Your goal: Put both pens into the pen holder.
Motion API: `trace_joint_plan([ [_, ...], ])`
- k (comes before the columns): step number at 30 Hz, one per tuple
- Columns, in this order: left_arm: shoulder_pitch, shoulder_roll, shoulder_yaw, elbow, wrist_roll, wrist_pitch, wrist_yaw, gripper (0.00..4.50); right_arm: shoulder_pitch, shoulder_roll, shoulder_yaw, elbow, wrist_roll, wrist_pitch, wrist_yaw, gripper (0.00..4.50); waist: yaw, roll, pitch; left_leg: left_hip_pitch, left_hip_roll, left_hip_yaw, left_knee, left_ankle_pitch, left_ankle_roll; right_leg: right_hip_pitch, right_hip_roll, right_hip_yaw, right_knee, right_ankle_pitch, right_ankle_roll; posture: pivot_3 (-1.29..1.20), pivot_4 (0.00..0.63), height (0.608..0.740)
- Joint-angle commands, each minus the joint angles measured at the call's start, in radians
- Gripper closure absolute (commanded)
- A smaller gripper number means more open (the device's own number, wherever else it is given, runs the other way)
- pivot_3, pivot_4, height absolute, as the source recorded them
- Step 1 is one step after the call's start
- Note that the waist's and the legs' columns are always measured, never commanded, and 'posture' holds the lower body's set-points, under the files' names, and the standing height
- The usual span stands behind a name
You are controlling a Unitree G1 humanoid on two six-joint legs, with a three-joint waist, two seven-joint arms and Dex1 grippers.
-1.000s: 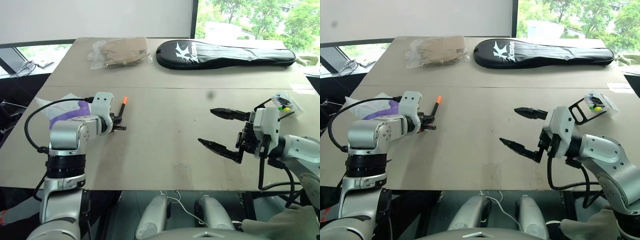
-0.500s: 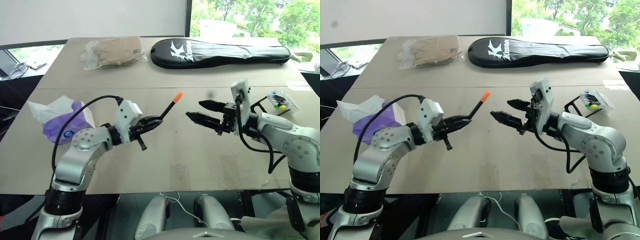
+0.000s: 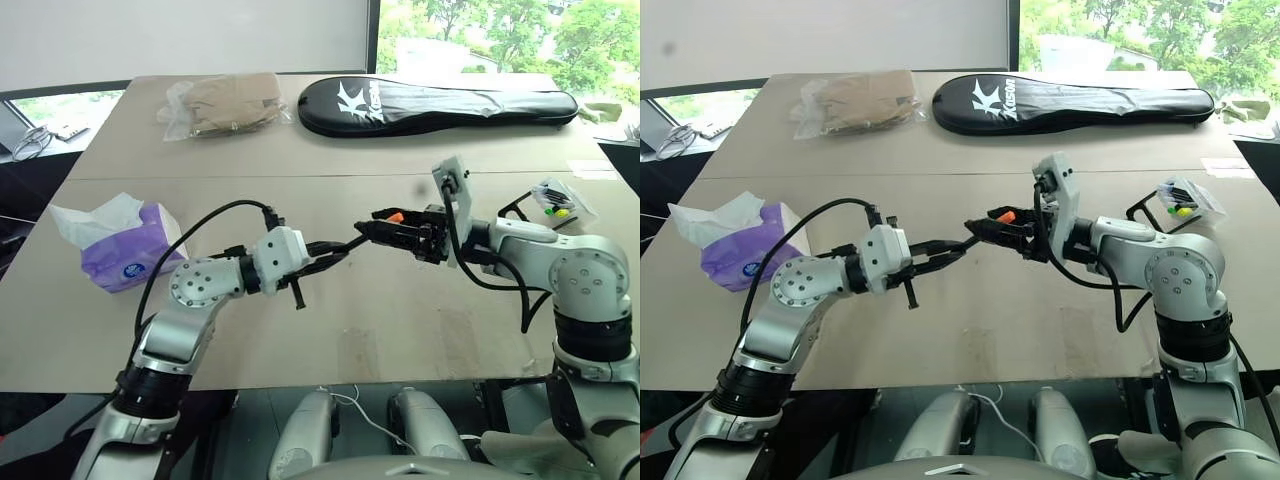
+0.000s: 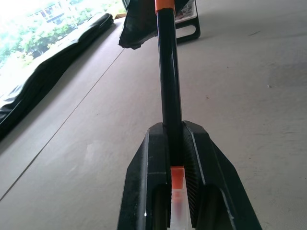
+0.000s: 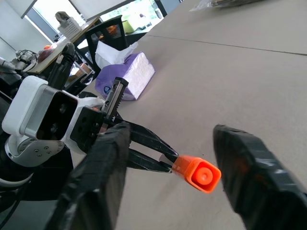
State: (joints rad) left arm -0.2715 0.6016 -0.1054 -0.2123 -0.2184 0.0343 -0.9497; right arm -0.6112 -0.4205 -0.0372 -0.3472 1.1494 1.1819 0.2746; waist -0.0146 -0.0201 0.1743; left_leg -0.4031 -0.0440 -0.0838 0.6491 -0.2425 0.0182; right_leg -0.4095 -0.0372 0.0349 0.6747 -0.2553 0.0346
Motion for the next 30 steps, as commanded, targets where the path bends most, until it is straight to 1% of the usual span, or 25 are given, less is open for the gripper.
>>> trace_joint_plan([
  [1,-0.017,-0.007,0.000,-0.003,0.003,-0.042,-0.002,4.50,-0.011,0.006,-0.021,-0.028,0.033,0.008,-0.008,2.90,0.000,0.000,0.000,0.000,0.000,0.000,0.000,0.000,0.000,0.000,0.000,0.000,0.000,0.000,0.000,0.00,0.150,0.740],
  [2,-0.018,-0.007,-0.002,0.000,0.005,-0.049,-0.004,4.50,-0.011,0.009,-0.022,-0.029,0.032,0.009,-0.012,3.71,0.000,0.000,0.000,0.000,0.000,0.000,0.000,0.000,0.000,0.000,0.000,0.000,0.000,0.000,0.000,0.00,0.150,0.740],
  [3,-0.019,-0.009,-0.003,0.003,0.005,-0.054,-0.003,4.50,-0.010,0.011,-0.025,-0.029,0.034,0.011,-0.016,3.81,-0.001,0.000,0.000,0.000,0.000,0.000,0.000,0.000,0.000,0.000,0.000,0.000,0.000,0.000,0.000,0.00,0.150,0.740],
  [4,-0.022,-0.012,-0.003,0.007,0.004,-0.054,-0.001,4.50,-0.010,0.011,-0.026,-0.029,0.034,0.012,-0.017,4.20,-0.001,0.000,0.000,0.000,0.000,0.000,0.000,0.000,0.000,0.000,0.000,0.000,0.000,0.000,0.000,0.00,0.150,0.740],
  [6,-0.027,-0.017,-0.004,0.017,0.005,-0.062,0.003,4.50,-0.009,0.011,-0.030,-0.030,0.039,0.015,-0.021,4.37,0.000,0.000,0.000,0.000,0.000,0.000,0.000,0.000,0.000,0.000,0.000,0.000,0.000,0.000,0.000,0.00,0.150,0.740],
  [9,-0.035,-0.034,0.014,0.014,-0.067,-0.031,-0.015,4.50,0.000,0.009,-0.038,-0.039,0.050,0.017,-0.027,4.37,0.000,0.000,0.000,0.000,0.000,0.000,0.000,0.000,0.000,0.000,0.000,-0.002,0.000,0.000,0.000,0.00,0.150,0.740],
  [10,-0.040,-0.041,0.020,0.010,-0.083,-0.008,-0.008,3.62,0.005,0.007,-0.044,-0.045,0.054,0.016,-0.031,4.37,-0.001,0.000,0.000,0.000,0.000,0.000,0.000,0.000,0.000,0.000,0.000,-0.003,0.000,0.000,0.000,0.00,0.150,0.740],
  [11,-0.050,-0.049,0.028,0.008,-0.089,0.011,0.009,3.58,0.013,0.002,-0.057,-0.052,0.053,0.010,-0.039,4.37,-0.001,0.000,0.000,0.000,0.000,0.000,0.000,0.000,0.000,0.000,0.000,-0.003,0.001,0.000,0.000,0.00,0.150,0.740],
  [12,-0.061,-0.058,0.038,0.004,-0.102,0.044,0.031,3.26,0.021,-0.006,-0.074,-0.058,0.052,0.002,-0.047,4.37,0.000,0.000,0.000,0.000,0.000,0.000,0.000,0.000,0.000,0.000,0.000,-0.004,0.001,0.000,0.000,0.00,0.150,0.740],
  [13,-0.073,-0.068,0.051,-0.005,-0.129,0.090,0.051,2.88,0.030,-0.019,-0.097,-0.066,0.048,-0.010,-0.057,4.37,0.000,0.000,0.000,0.000,0.000,0.000,0.000,0.000,0.000,0.000,0.000,-0.004,0.001,0.000,0.000,0.00,0.150,0.740],
  [14,-0.084,-0.073,0.063,-0.017,-0.162,0.141,0.064,2.39,0.036,-0.041,-0.126,-0.074,0.034,-0.025,-0.065,4.37,0.001,0.000,0.000,0.000,0.000,-0.001,0.000,0.000,0.000,0.000,0.000,-0.004,0.001,0.000,0.000,0.00,0.150,0.740],
  [16,-0.105,-0.079,0.086,-0.037,-0.221,0.235,0.085,1.49,0.042,-0.109,-0.176,-0.087,-0.011,-0.058,-0.054,4.37,0.002,0.000,0.000,-0.002,0.000,-0.002,0.003,0.000,0.000,0.000,0.000,-0.006,0.001,0.000,0.000,0.00,0.150,0.740],
  [19,-0.127,-0.089,0.115,-0.062,-0.300,0.353,0.116,1.49,0.040,-0.264,-0.236,-0.080,-0.130,-0.116,-0.024,4.37,0.002,0.000,0.000,-0.004,-0.001,-0.002,0.004,0.000,0.000,-0.001,0.000,-0.007,0.001,0.000,0.001,0.00,0.150,0.740],
  [21,-0.135,-0.095,0.117,-0.079,-0.327,0.402,0.132,1.49,0.008,-0.349,-0.295,-0.051,-0.168,-0.138,-0.026,4.38,0.001,0.000,0.000,-0.005,-0.001,-0.003,0.004,0.000,0.000,-0.002,0.000,-0.007,0.001,0.000,0.001,0.00,0.150,0.740],
  [22,-0.139,-0.101,0.114,-0.086,-0.334,0.419,0.141,1.49,-0.003,-0.409,-0.308,-0.045,-0.212,-0.156,-0.018,4.38,0.001,0.001,0.000,-0.005,-0.001,-0.003,0.004,0.000,0.000,-0.002,0.000,-0.008,0.001,0.000,0.001,0.00,0.150,0.740],
  [25,-0.141,-0.115,0.093,-0.095,-0.327,0.437,0.153,1.49,-0.009,-0.593,-0.293,-0.042,-0.359,-0.185,0.007,4.38,0.000,0.003,0.002,-0.005,-0.001,-0.002,0.004,0.000,0.000,-0.003,0.000,-0.007,0.001,0.000,0.001,0.00,0.150,0.740],
  [27,-0.142,-0.126,0.078,-0.095,-0.317,0.435,0.153,1.49,0.008,-0.691,-0.269,-0.038,-0.438,-0.189,0.021,4.38,0.000,0.003,0.002,-0.005,0.000,-0.002,0.003,0.000,0.000,-0.003,0.001,-0.007,0.001,0.000,0.000,0.00,0.150,0.740],
  [30,-0.145,-0.130,0.062,-0.104,-0.307,0.427,0.145,1.49,0.036,-0.749,-0.267,-0.038,-0.484,-0.175,0.049,4.38,0.000,0.003,0.001,-0.005,0.000,-0.001,0.003,0.000,0.000,-0.003,0.001,-0.006,0.001,0.000,0.000,0.00,0.150,0.740],
])
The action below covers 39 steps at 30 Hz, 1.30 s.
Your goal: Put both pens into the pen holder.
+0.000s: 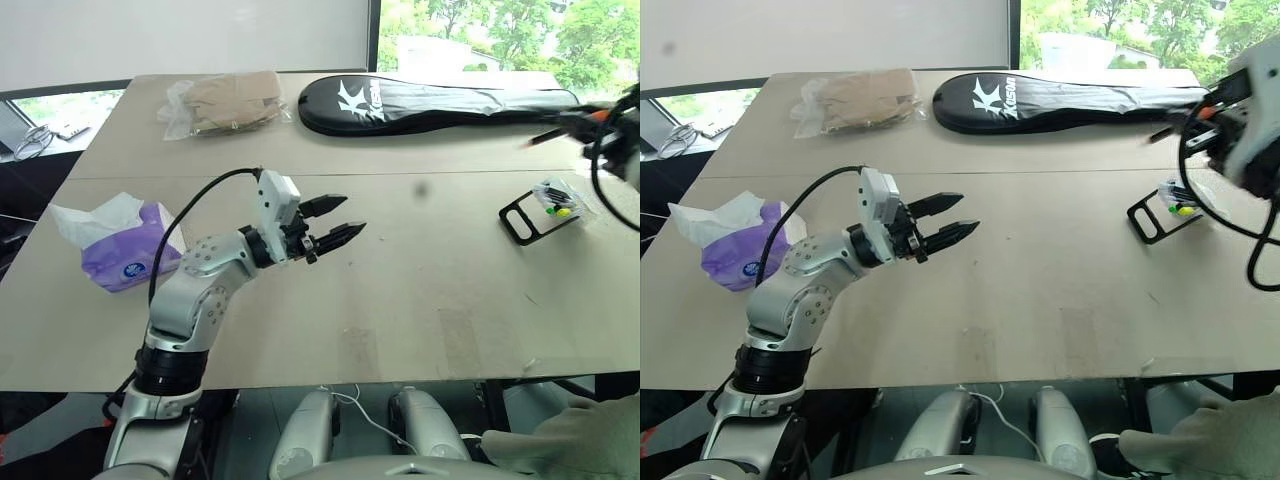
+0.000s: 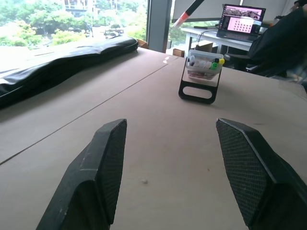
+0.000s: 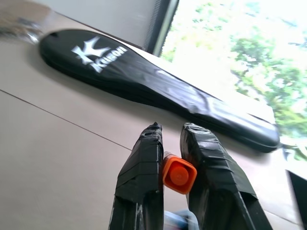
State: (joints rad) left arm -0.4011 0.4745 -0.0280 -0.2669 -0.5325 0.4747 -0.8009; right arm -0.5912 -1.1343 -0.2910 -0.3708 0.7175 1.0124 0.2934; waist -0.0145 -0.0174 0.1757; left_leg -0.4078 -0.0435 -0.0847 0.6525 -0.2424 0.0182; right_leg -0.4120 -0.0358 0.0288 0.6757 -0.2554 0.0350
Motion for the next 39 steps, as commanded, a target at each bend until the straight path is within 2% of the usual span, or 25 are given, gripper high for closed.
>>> trace_joint_plan([
  [1,-0.017,-0.004,-0.016,-0.055,0.001,-0.009,-0.003,1.49,0.022,-0.041,-0.022,-0.019,-0.055,0.006,0.036,4.38,0.000,0.000,0.000,0.000,0.000,0.000,0.000,0.000,0.000,0.000,0.000,0.000,0.000,0.000,0.000,0.00,0.150,0.740],
  [9,-0.022,0.017,-0.005,-0.096,-0.082,0.062,-0.047,1.49,0.075,-0.082,-0.045,-0.084,-0.067,0.107,0.084,4.38,0.002,0.000,0.000,-0.001,0.000,0.000,0.000,0.000,0.000,0.000,0.000,0.002,0.000,0.000,0.000,0.00,0.150,0.740],
  [18,-0.021,0.024,-0.006,-0.121,-0.126,0.108,-0.064,1.49,0.099,-0.114,0.006,-0.085,-0.151,0.105,0.122,4.38,0.002,0.000,0.000,-0.001,0.000,0.000,0.001,0.000,0.000,0.000,0.000,0.001,-0.001,0.000,0.000,0.00,0.150,0.740],
  [25,-0.010,0.028,-0.007,-0.132,-0.119,0.106,-0.051,1.49,0.049,-0.063,0.094,-0.077,-0.201,0.093,0.137,4.38,0.001,0.000,0.000,-0.001,0.000,0.001,0.001,0.000,0.000,0.000,0.000,0.002,-0.001,0.000,0.000,0.00,0.150,0.740],
  [34,0.018,0.037,-0.006,-0.161,-0.107,0.096,-0.031,1.49,0.043,-0.058,0.187,-0.076,-0.300,0.077,0.158,4.38,0.003,0.000,0.000,-0.001,0.000,0.000,0.001,0.001,-0.001,0.000,0.000,0.003,-0.001,0.000,0.000,0.00,0.150,0.740],
  [39,0.026,0.034,-0.004,-0.166,-0.106,0.097,-0.019,1.49,-0.043,-0.001,0.138,-0.070,-0.277,0.105,0.158,4.38,0.000,0.000,0.000,0.000,0.000,0.001,0.001,0.000,-0.001,0.000,0.000,0.004,-0.001,0.000,0.000,0.00,0.150,0.740],
])
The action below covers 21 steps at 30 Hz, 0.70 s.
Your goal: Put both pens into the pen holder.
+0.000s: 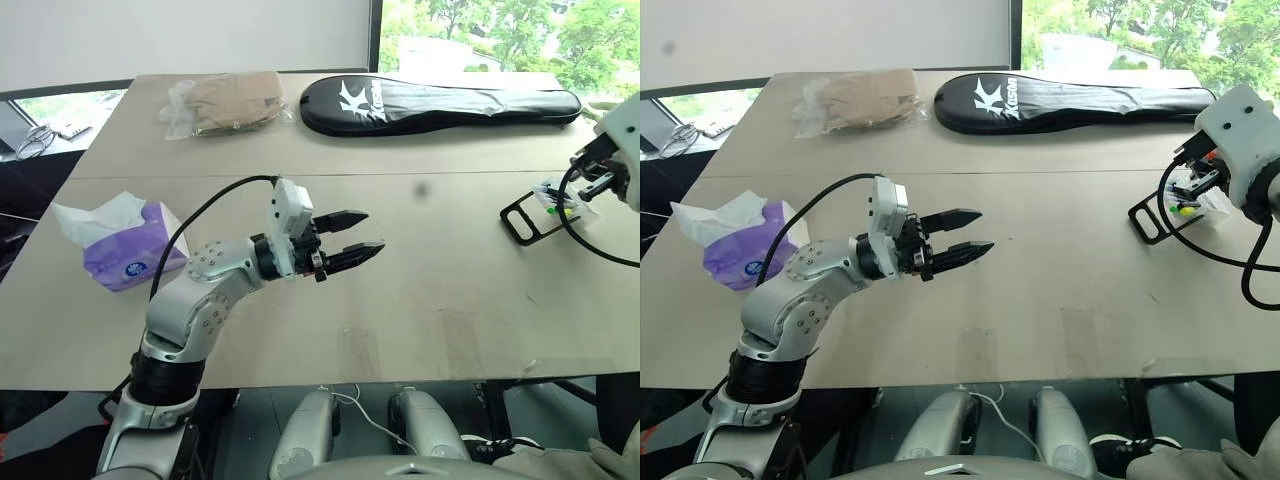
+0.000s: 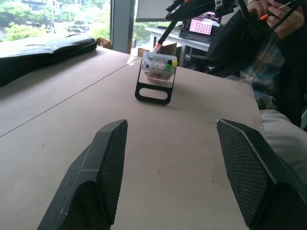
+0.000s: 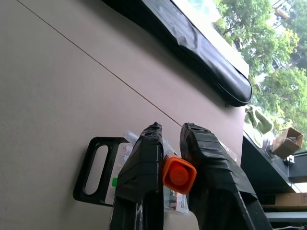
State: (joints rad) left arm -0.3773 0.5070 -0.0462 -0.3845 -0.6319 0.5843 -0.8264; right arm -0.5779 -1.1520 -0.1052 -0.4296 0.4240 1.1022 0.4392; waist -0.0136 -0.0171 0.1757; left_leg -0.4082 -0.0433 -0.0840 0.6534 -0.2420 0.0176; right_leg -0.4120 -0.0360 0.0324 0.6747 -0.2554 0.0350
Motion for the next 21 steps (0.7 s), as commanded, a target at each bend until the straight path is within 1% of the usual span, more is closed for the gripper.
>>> trace_joint_plan([
  [1,0.002,0.002,0.014,-0.048,-0.007,-0.012,0.007,1.49,-0.066,0.023,-0.052,-0.012,0.017,0.022,0.015,4.38,0.000,0.000,0.000,0.000,0.000,0.000,0.000,0.000,0.000,0.000,0.000,0.000,0.000,0.000,0.000,0.00,0.150,0.740],
  [4,0.001,0.002,0.011,-0.044,-0.006,-0.014,0.007,1.49,-0.093,0.050,-0.095,-0.034,0.067,0.084,0.037,4.38,0.003,0.000,0.000,-0.001,0.000,-0.001,0.000,0.000,0.000,0.000,0.000,0.000,0.000,0.000,0.000,0.00,0.150,0.740],
  [8,-0.011,-0.001,0.008,-0.027,-0.001,-0.017,0.003,1.49,-0.023,0.012,-0.111,-0.063,0.047,0.102,0.052,4.38,0.009,0.000,0.000,-0.002,0.000,-0.003,0.000,0.000,0.000,0.000,-0.001,-0.002,-0.002,0.000,0.000,0.00,0.150,0.740],
  [10,-0.014,-0.003,0.004,-0.021,0.002,-0.020,0.001,1.49,0.003,-0.005,-0.096,-0.057,0.018,0.076,0.050,4.38,0.009,0.000,0.000,-0.003,-0.001,-0.003,0.000,0.000,0.000,0.000,-0.001,-0.002,-0.002,0.000,0.000,0.00,0.150,0.740],
  [14,-0.019,-0.004,0.002,-0.014,0.009,-0.025,-0.001,1.49,0.019,0.000,-0.061,-0.042,-0.023,0.032,0.046,4.38,0.003,0.000,0.000,-0.003,-0.001,-0.003,0.001,0.000,0.000,-0.001,-0.001,-0.002,-0.002,0.000,0.000,0.00,0.150,0.740],
  [21,-0.013,-0.003,0.008,-0.022,0.017,-0.027,0.003,1.49,0.042,0.012,0.053,-0.022,-0.137,-0.065,0.041,4.38,0.002,0.000,0.000,-0.003,-0.001,-0.002,0.000,0.001,-0.002,-0.001,-0.001,-0.002,-0.002,0.000,0.000,0.00,0.150,0.740],
])
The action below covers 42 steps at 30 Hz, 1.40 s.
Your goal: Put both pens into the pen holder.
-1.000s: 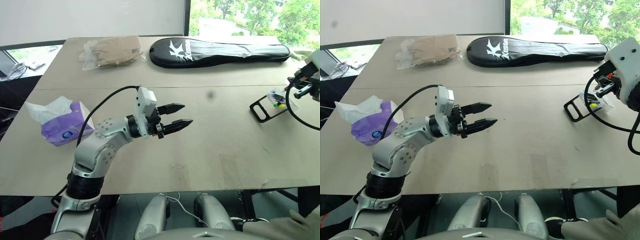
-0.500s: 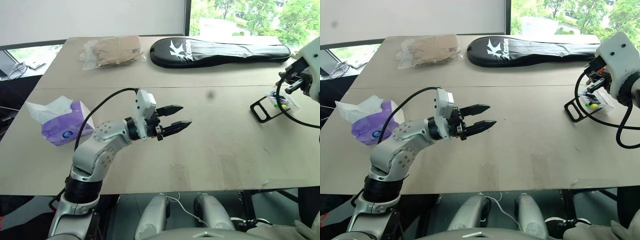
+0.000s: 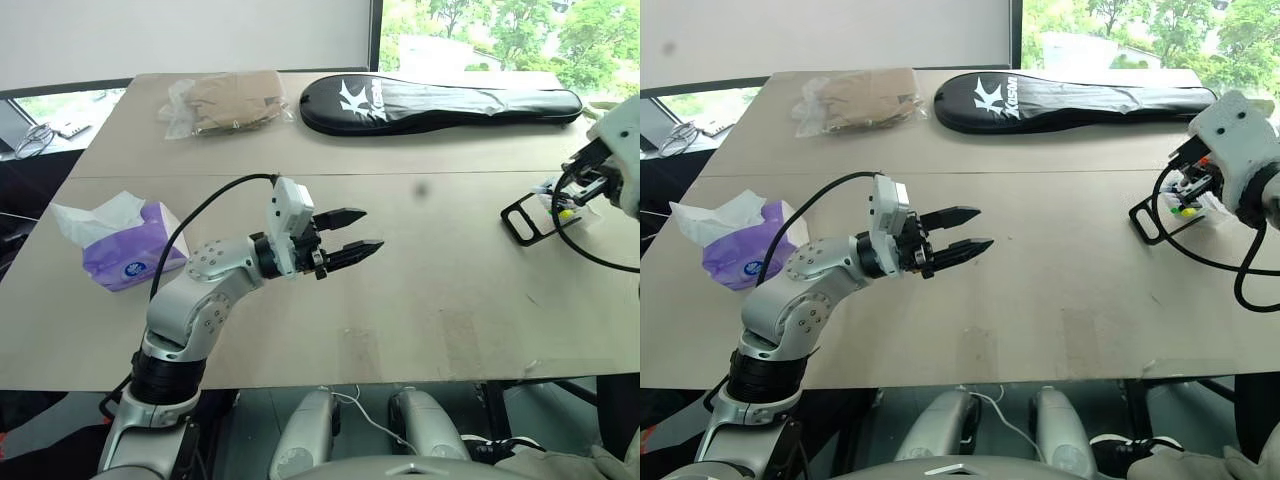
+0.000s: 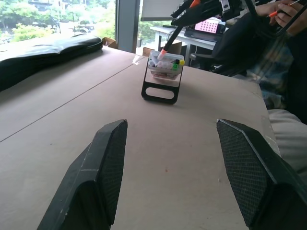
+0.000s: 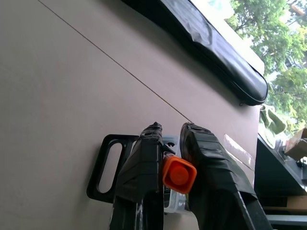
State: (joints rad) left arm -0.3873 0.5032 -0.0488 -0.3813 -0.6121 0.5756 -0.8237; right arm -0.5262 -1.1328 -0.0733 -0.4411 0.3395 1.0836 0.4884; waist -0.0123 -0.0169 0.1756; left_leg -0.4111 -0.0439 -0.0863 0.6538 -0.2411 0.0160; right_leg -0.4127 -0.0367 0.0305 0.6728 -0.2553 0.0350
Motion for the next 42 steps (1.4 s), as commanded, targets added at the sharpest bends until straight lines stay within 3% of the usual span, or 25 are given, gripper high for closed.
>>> trace_joint_plan([
  [1,0.002,0.002,0.010,-0.031,0.000,-0.019,0.002,1.49,-0.006,-0.020,0.070,-0.005,-0.096,-0.077,-0.008,4.38,0.000,0.000,0.000,0.000,0.000,0.000,0.000,0.000,0.000,0.000,0.000,0.000,0.000,0.000,0.000,0.00,0.150,0.740],
  [8,0.017,0.007,0.010,-0.044,0.011,-0.025,0.008,1.49,-0.020,-0.058,0.279,0.069,-0.308,-0.178,0.031,4.38,0.001,0.000,0.000,0.000,0.000,0.000,0.000,0.001,-0.002,0.000,0.000,0.000,0.000,0.000,0.000,0.00,0.150,0.740],
  [14,0.023,0.005,0.009,-0.043,0.019,-0.030,0.009,1.49,-0.033,-0.007,0.310,0.146,-0.385,-0.238,0.064,1.65,0.000,0.000,0.000,0.000,0.000,0.000,0.000,0.001,-0.002,0.000,0.000,0.000,0.000,0.000,0.000,0.00,0.150,0.740],
  [18,0.031,0.012,0.017,-0.047,0.019,-0.025,0.013,1.49,-0.033,0.034,0.246,0.142,-0.372,-0.246,0.081,0.03,0.000,0.000,0.000,0.000,0.000,0.000,0.000,0.001,-0.002,-0.001,0.000,0.000,0.000,0.000,0.000,0.00,0.150,0.740],
  [21,0.041,0.016,0.022,-0.053,0.019,-0.027,0.020,1.49,-0.019,0.084,0.160,0.108,-0.327,-0.254,0.089,0.03,0.001,0.000,0.000,0.000,0.000,0.000,0.000,0.001,-0.002,-0.001,0.000,0.000,0.000,0.000,0.000,0.00,0.150,0.740],
  [27,0.071,0.001,0.060,-0.080,-0.028,0.011,0.073,1.49,0.012,0.356,-0.057,-0.105,-0.055,-0.221,0.126,0.03,-0.002,0.000,0.000,0.000,0.001,-0.001,0.000,0.001,-0.002,-0.001,0.001,0.000,0.001,0.000,0.000,0.00,0.150,0.740],
  [32,0.124,0.013,0.114,-0.105,-0.022,0.044,0.152,1.49,0.190,0.518,-0.107,-0.240,0.040,-0.228,0.081,0.03,0.009,-0.001,-0.001,-0.001,0.000,-0.003,0.001,0.000,0.000,0.000,0.000,-0.002,0.001,0.000,0.000,0.00,0.150,0.740],
  [38,0.329,-0.004,0.226,-0.131,0.012,0.015,0.262,1.49,0.550,0.556,-0.180,-0.295,0.086,-0.406,0.171,0.03,0.011,-0.001,-0.001,-0.001,-0.001,-0.003,0.001,0.000,0.000,-0.001,-0.001,-0.001,0.001,0.000,0.000,0.00,0.150,0.740],
  [42,0.427,-0.011,0.265,-0.150,0.025,-0.015,0.284,1.49,0.691,0.552,-0.228,-0.241,0.067,-0.564,0.231,0.03,0.009,-0.001,-0.001,0.005,-0.001,-0.002,0.001,-0.001,0.002,0.004,-0.001,0.000,0.003,0.000,0.000,0.00,0.150,0.740],
])
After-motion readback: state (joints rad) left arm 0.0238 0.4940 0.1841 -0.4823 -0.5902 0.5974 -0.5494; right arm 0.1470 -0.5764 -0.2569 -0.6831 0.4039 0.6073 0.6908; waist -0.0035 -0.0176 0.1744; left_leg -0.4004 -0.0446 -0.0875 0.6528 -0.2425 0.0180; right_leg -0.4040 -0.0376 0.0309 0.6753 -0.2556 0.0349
